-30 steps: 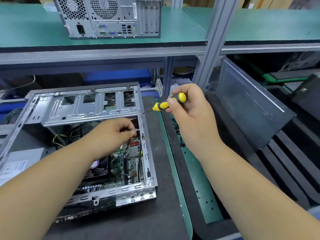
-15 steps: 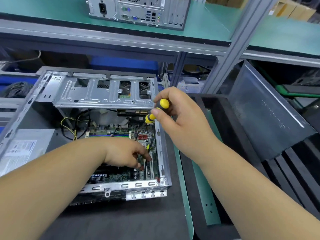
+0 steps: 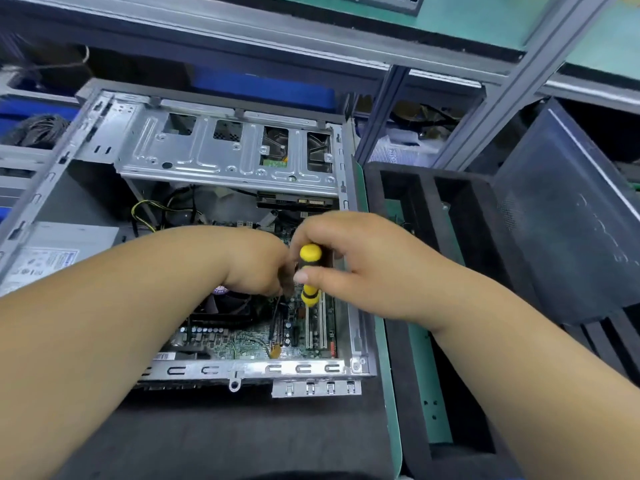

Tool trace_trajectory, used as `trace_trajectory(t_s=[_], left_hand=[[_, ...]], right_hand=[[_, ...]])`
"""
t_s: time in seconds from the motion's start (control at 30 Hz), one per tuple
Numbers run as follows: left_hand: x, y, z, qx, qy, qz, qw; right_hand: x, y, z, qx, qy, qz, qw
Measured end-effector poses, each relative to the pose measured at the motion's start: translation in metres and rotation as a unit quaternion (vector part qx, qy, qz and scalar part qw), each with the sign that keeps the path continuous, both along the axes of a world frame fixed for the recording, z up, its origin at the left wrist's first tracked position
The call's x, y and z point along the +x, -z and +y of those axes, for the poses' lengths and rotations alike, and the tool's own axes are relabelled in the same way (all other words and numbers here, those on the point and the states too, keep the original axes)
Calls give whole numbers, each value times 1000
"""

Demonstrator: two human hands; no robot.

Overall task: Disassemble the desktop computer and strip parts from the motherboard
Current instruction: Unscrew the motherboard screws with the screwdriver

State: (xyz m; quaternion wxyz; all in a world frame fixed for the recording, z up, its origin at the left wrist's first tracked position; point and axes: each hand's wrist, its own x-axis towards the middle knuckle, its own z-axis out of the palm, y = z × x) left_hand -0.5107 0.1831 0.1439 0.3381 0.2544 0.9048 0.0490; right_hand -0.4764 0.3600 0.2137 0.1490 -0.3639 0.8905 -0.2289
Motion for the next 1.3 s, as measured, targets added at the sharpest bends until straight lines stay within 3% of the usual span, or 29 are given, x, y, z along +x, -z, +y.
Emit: trace_trajectory(t_s=[0.13,0.4,1.3], left_hand=[[-5,8,5,13,-5,14,1000],[-8,18,-2,53,-40,76,995],[-8,25,-5,100,-51,40,993]], right_hand=[[-4,6,-4,73,-61,-46,994],[-9,19,-6,100,-97,-85,987],[-5,25,-14,130,-121,-108,978]])
